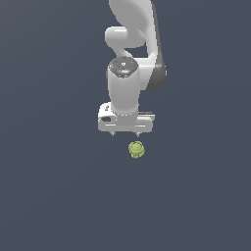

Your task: Pick up the object and move it to a goal position.

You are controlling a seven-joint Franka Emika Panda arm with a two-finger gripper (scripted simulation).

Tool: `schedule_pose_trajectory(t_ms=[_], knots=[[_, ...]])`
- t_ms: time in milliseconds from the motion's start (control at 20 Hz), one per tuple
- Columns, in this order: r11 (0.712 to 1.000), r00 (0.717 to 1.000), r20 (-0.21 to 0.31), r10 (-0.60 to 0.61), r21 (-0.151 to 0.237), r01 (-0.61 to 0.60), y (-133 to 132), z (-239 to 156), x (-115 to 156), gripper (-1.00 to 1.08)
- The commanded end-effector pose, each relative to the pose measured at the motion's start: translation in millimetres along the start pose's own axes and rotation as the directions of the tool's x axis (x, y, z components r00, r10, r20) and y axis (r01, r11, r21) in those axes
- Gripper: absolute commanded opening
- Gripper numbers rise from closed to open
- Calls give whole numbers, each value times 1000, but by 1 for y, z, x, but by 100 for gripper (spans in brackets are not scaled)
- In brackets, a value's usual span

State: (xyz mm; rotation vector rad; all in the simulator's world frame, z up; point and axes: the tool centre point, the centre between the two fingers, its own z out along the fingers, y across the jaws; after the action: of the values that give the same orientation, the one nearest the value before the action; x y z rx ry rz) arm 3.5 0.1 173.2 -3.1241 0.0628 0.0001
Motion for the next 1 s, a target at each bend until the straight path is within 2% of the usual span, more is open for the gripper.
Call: schedule_pose_trajectory(t_ms=[0, 500, 950], knots=[[1000, 1000, 0, 0, 0, 0, 0, 0, 0, 100], [999, 999, 9, -44, 17, 44, -14, -3, 1, 100], [996, 996, 8, -89, 11, 89, -17, 8, 1, 100]])
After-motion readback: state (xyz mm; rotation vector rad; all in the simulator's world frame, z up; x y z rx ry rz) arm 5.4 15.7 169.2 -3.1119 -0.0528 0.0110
